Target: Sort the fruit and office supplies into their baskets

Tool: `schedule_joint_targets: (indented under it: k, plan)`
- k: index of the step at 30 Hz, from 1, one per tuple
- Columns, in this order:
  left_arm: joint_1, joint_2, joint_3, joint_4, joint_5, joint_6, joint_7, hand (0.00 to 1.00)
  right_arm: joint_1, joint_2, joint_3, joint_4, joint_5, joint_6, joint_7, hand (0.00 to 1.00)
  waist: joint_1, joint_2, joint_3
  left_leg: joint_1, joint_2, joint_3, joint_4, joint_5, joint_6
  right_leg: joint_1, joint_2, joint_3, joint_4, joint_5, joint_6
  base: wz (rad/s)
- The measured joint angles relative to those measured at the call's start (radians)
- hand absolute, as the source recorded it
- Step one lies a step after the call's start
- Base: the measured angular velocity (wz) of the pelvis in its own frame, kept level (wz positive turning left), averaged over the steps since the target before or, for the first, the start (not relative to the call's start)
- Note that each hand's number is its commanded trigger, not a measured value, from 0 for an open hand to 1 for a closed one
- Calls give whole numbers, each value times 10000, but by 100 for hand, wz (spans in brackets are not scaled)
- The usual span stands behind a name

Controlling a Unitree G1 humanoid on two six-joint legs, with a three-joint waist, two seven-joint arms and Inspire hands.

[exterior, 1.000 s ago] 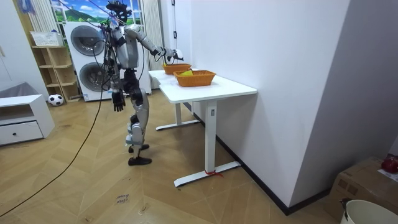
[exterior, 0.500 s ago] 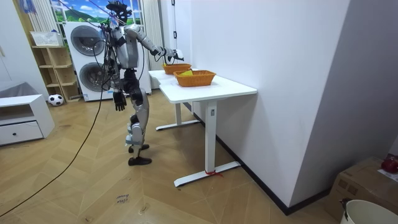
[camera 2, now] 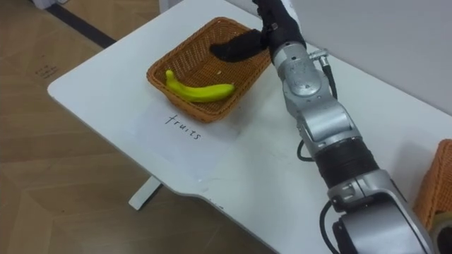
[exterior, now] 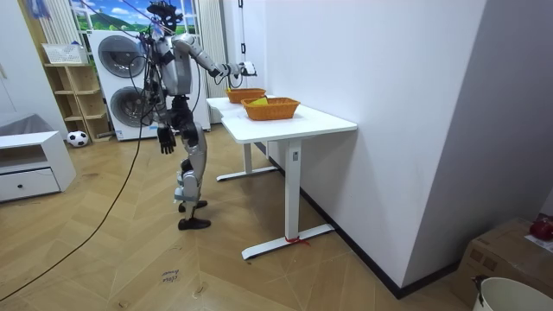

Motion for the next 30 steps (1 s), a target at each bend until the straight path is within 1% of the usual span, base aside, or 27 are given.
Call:
schedule_joint_targets:
  k: [3, 4, 8, 9, 11, 12, 14, 17, 18, 21, 24, 25, 30]
  plan:
    - [-11, -27, 1, 6, 2, 0, 92, 0, 0, -20, -33, -396, 10, -29, -228, 0, -119, 83, -41, 22, 2, 99, -12, 0, 1, 4, -16, 42, 2, 0, 0, -7]
    - [-36, -26, -1, 6, 0, 0, 107, 0, 0, -52, -34, -512, 0, -89, -344, 0, -222, 102, -55, 21, 1, 103, -25, 0, 1, 15, -19, 47, 5, 0, 0, 0]
    - [-112, -26, -3, 7, -8, 0, 161, 0, 8, -91, -44, -720, -1, -139, -528, 0, -518, 127, -53, 157, 14, 188, -31, 5, 8, 62, -18, 148, 5, 0, 0, -7]
    - [-121, -35, -1, 8, -7, 0, 160, 0, 26, -109, -46, -830, -1, -138, -528, 0, -577, 137, -52, 196, 29, 281, -57, 5, 8, 56, -17, 266, 5, 0, 0, -23]
    - [-158, -53, -5, 7, -8, 0, 156, 0, 29, -157, -86, -1037, -1, -139, -528, 0, -692, 176, -36, 199, 39, 388, -99, 4, 8, 19, -24, 329, 2, 1, -1, -18]
    - [-186, -53, -6, 7, -14, -3, 157, 0, 29, -182, -152, -1050, -1, -148, -543, 0, -858, 194, -47, 208, 35, 414, -130, 8, 13, 15, -32, 350, 5, 1, -1, -7]
    - [-254, -56, -5, 6, -9, -36, 159, 0, 47, -230, -383, -1049, -68, -148, -598, 0, -1083, 220, -49, 273, 22, 452, -186, 31, 48, 31, -42, 391, 7, 1, -2, -6]
    - [-252, -75, -14, 10, -19, -115, 169, 0, 51, -280, -527, -1049, -336, -163, -751, 0, -1153, 266, -71, 382, 38, 604, -195, 37, 56, 42, -39, 573, 5, 1, -2, -17]
    - [-276, -96, -31, 10, -86, -125, 184, 0, 83, -363, -528, -1053, -330, -224, -827, 0, -1232, 303, -96, 398, 38, 644, -199, 37, 56, 41, -42, 616, 5, 1, -2, -10]
    - [-361, -98, -47, 137, -135, -132, 376, 0, 105, -426, -528, -1051, -111, -234, -886, 0, -1433, 362, -124, 492, 48, 696, -278, 41, 62, 58, -46, 656, 7, 1, -2, -8]
    - [-392, -107, -54, 194, -133, -132, 459, 0, 107, -597, -528, -1052, 184, -236, -951, 0, -1508, 407, -162, 567, 57, 757, -348, 44, 67, 76, -44, 750, 7, 1, -2, -8]
    - [-389, -104, -50, 214, -132, -132, 488, 0, 107, -654, -528, -1052, 215, -236, -963, 0, -1514, 408, -162, 588, 65, 805, -357, 44, 67, 75, -43, 784, 5, 1, -2, -9]
    - [-363, -107, -48, 225, -118, -133, 533, 0, 107, -658, -524, -1054, 81, -236, -1064, 0, -1536, 410, -159, 676, 83, 943, -435, 42, 68, 70, -37, 899, 5, 2, -3, -8]
